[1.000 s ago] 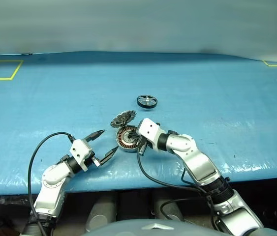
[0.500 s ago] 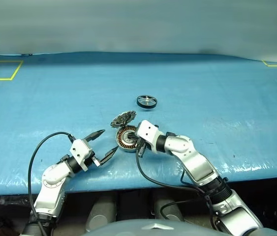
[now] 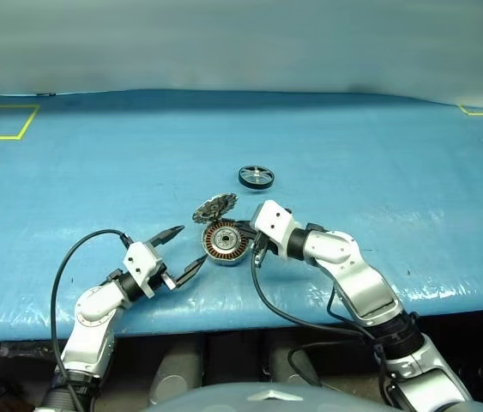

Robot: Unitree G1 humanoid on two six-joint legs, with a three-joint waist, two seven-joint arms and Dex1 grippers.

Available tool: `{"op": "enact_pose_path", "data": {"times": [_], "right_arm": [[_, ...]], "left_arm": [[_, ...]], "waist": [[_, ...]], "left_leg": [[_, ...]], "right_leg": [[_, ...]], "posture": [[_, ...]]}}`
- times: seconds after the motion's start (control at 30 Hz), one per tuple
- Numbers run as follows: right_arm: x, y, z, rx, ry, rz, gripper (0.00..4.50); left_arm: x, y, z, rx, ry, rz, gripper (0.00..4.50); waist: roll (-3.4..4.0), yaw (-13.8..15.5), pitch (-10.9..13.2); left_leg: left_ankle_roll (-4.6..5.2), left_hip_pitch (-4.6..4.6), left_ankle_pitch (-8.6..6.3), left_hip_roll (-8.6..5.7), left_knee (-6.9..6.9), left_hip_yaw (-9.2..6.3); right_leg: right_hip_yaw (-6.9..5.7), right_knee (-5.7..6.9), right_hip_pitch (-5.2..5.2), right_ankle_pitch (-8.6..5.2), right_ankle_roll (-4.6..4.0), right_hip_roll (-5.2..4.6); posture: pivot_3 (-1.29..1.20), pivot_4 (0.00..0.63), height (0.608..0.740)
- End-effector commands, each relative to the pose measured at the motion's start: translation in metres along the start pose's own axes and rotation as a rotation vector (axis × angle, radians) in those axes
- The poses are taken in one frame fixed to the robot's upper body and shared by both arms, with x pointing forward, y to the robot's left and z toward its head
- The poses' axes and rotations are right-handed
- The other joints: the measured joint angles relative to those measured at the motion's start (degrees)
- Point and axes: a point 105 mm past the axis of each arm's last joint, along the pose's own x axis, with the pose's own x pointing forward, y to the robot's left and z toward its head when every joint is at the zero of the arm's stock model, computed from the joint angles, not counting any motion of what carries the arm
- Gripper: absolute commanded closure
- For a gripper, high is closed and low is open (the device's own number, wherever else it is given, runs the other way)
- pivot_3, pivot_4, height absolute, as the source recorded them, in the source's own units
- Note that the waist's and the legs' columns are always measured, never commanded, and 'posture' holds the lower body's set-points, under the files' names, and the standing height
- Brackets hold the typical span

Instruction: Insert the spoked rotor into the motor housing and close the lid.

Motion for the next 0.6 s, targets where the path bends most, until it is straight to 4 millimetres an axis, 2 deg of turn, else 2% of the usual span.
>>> {"op": "enact_pose_path", "data": {"times": [0.03,0.17,0.4,0.53,0.6], "right_arm": [[-0.002,-0.003,0.008,-0.008,-0.03,-0.022,4.48],[-0.004,-0.014,0.002,-0.001,-0.009,-0.092,4.48],[-0.023,-0.075,-0.017,-0.023,0.086,-0.379,4.48],[-0.027,-0.094,-0.016,-0.009,0.084,-0.451,4.48],[-0.027,-0.1,-0.012,-0.015,0.067,-0.461,4.09]], "left_arm": [[0.003,-0.002,0.005,0.024,-0.026,-0.012,0.25],[0.001,-0.003,0.005,0.018,-0.027,-0.013,0.25],[0.004,-0.001,0.006,0.014,-0.036,-0.019,0.25],[0.006,-0.001,0.007,0.015,-0.04,-0.025,0.25],[0.006,0.0,0.007,0.015,-0.04,-0.024,0.25]], "waist": [[0.0,0.0,0.0],[0.0,0.0,0.0],[0.0,0.1,0.0],[0.0,0.0,0.0],[0.0,0.0,0.0]], "left_leg": [[0.0,0.0,0.0,0.0,0.0,0.0],[0.0,-0.01,0.0,-0.01,0.0,0.01],[0.0,-0.01,0.0,-0.02,0.0,0.03],[0.01,-0.02,0.01,-0.02,-0.04,0.04],[0.01,-0.01,0.01,-0.01,-0.06,0.06]], "right_leg": [[0.0,0.0,0.0,0.0,0.0,0.0],[0.0,0.0,0.0,0.0,0.0,0.0],[0.0,0.0,0.0,0.0,0.0,0.02],[0.0,0.0,-0.01,0.0,-0.02,0.11],[0.02,0.0,-0.02,0.0,-0.03,0.14]], "posture": [[0.0,0.15,0.74],[0.0,0.15,0.74],[0.0,0.15,0.74],[0.0,0.15,0.74],[0.0,0.15,0.74]]}}
